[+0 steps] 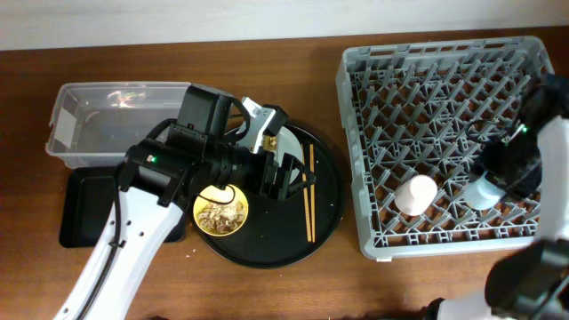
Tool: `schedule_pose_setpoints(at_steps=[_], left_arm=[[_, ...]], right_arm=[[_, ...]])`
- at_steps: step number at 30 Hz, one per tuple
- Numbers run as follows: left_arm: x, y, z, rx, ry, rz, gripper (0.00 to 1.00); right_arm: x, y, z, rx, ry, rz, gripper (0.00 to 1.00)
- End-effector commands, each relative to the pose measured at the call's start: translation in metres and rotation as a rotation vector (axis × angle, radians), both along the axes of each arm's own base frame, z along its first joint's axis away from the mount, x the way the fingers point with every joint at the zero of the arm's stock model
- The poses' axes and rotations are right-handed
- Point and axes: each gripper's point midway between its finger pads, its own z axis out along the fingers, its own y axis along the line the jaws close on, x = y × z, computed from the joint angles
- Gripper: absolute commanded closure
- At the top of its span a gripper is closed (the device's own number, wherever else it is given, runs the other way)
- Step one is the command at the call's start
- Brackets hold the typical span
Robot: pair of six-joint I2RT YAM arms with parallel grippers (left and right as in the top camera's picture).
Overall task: Sort waste into correct bins and load items into the dishwasher rack
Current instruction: 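Place the blue cup in the rack beside the pink cup, right gripper, then grasp the yellow bowl with the left gripper and carry it left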
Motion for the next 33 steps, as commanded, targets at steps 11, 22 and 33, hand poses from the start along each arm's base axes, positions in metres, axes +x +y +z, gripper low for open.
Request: schedule_pose_setpoints(at_steps=[11,22,33], left_arm=[[-0.002,0.002,0.004,0.004,-0.019,-0.005,0.01],[-0.01,0.131,-0.006,0.518,-0.03,0.599,0.08],[-0.031,0.112,-0.134,0.678,0.045,0.477,0.2]], right_arm=[[0.021,0.015,-0.041,0.073,0.003,0.051,0.32],[-0.027,0.13,0.199,0.201,-0.835,0.502,0.17],[-0.057,0.161,0.213,0.217,-0.889,0.631,0.05]])
